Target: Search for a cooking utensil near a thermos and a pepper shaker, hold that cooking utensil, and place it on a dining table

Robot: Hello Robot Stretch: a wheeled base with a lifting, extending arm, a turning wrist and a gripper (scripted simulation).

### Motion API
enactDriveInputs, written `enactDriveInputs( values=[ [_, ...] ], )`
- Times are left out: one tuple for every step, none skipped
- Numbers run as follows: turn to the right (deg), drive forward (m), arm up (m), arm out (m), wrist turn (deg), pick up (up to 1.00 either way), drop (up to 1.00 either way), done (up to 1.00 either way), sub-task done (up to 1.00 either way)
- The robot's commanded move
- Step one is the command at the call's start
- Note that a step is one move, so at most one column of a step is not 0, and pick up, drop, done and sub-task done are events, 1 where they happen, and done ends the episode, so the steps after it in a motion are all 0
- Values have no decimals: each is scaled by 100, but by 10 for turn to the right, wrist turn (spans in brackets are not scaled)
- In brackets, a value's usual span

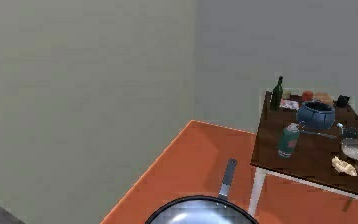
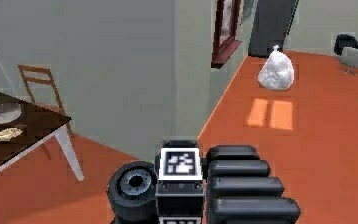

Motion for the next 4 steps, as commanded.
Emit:
enactDriveInputs(
  values=[
    [0,65,0,0,0,0,0,0,0],
    [-30,0,0,0,0,0,0,0,0],
    [0,35,0,0,0,0,0,0,0],
    [300,0,0,0,0,0,0,0,0]
  ],
)
